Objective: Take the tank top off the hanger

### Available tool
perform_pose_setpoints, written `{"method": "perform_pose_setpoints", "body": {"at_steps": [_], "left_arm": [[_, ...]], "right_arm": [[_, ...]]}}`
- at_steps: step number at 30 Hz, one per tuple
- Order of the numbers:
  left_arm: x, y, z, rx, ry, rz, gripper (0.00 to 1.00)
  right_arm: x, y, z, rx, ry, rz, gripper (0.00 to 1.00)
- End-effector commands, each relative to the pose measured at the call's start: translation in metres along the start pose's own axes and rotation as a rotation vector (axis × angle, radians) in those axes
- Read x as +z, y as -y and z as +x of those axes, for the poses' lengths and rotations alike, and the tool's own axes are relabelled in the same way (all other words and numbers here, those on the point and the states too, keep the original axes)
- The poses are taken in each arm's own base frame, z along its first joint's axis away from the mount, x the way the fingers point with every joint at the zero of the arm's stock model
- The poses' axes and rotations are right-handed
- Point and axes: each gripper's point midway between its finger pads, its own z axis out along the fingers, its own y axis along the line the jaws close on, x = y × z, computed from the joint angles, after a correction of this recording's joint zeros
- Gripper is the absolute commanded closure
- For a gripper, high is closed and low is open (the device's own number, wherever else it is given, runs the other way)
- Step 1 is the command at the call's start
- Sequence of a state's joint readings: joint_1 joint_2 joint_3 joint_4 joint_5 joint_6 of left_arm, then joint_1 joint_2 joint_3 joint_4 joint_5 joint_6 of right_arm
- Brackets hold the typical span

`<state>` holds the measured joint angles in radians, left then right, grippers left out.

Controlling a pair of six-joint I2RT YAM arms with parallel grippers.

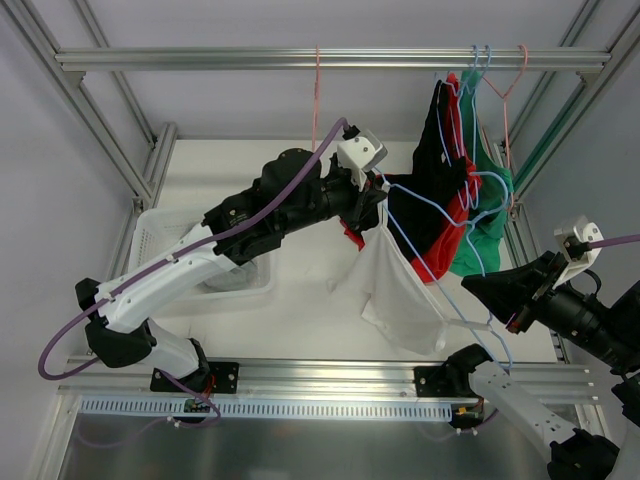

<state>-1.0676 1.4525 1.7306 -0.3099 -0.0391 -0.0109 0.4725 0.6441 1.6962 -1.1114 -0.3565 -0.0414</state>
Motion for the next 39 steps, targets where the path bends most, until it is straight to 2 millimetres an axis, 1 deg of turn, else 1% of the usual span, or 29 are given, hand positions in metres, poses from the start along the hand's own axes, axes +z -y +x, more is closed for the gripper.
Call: {"method": "perform_pose_setpoints", "body": {"at_steps": [1, 3, 7, 11, 13, 16, 19, 22, 24, 26, 29, 30, 32, 33, 34, 36, 39], "left_arm": [[-0.009, -0.006, -0.025, 0.017, 0.082, -0.038, 1.00], [-0.013, -0.010, -0.027, 0.011, 0.090, -0.061, 1.00], [-0.019, -0.030, -0.031, 0.002, 0.102, -0.175, 1.00], [-0.020, -0.031, -0.026, 0.006, 0.092, -0.179, 1.00], [-0.018, -0.027, -0.022, 0.005, 0.083, -0.152, 1.00], [-0.013, -0.029, -0.017, 0.008, 0.071, -0.162, 1.00], [-0.011, -0.039, -0.013, 0.003, 0.061, -0.225, 1.00], [-0.014, -0.056, -0.011, -0.049, 0.066, -0.327, 1.00], [-0.017, -0.068, -0.010, -0.081, 0.072, -0.378, 1.00], [-0.019, -0.072, -0.008, -0.099, 0.072, -0.385, 1.00], [-0.018, -0.071, -0.001, -0.124, 0.060, -0.349, 0.99], [-0.016, -0.066, 0.001, -0.124, 0.053, -0.313, 0.94], [-0.013, -0.061, 0.005, -0.124, 0.042, -0.283, 0.92], [-0.012, -0.060, 0.007, -0.127, 0.037, -0.277, 0.93], [-0.011, -0.059, 0.009, -0.126, 0.032, -0.275, 1.00], [-0.009, -0.061, 0.012, -0.133, 0.027, -0.287, 1.00], [-0.011, -0.069, 0.015, -0.148, 0.028, -0.334, 1.00]], "right_arm": [[0.007, -0.003, -0.014, -0.016, 0.039, -0.019, 1.00], [0.008, 0.001, -0.012, -0.026, 0.033, -0.007, 1.00], [0.011, 0.007, 0.003, -0.036, 0.006, 0.002, 1.00], [0.006, 0.008, 0.012, -0.041, 0.010, 0.006, 1.00], [0.003, 0.005, 0.013, -0.046, 0.017, -0.006, 1.00], [0.001, 0.003, 0.014, -0.047, 0.016, -0.019, 1.00], [-0.002, 0.001, 0.016, -0.054, 0.017, -0.028, 1.00], [-0.008, -0.001, 0.022, -0.076, 0.014, -0.042, 1.00], [-0.009, 0.001, 0.028, -0.083, 0.006, -0.034, 1.00], [-0.014, 0.000, 0.031, -0.089, 0.011, -0.033, 1.00], [-0.017, 0.002, 0.032, -0.091, 0.023, -0.017, 1.00], [-0.017, 0.003, 0.032, -0.086, 0.024, -0.011, 1.00], [-0.017, 0.003, 0.032, -0.086, 0.022, -0.013, 1.00], [-0.017, 0.002, 0.032, -0.086, 0.021, -0.018, 1.00], [-0.017, 0.002, 0.032, -0.086, 0.020, -0.021, 1.00], [-0.017, 0.000, 0.031, -0.087, 0.022, -0.024, 1.00], [-0.019, 0.000, 0.034, -0.086, 0.016, -0.026, 1.00]]}}
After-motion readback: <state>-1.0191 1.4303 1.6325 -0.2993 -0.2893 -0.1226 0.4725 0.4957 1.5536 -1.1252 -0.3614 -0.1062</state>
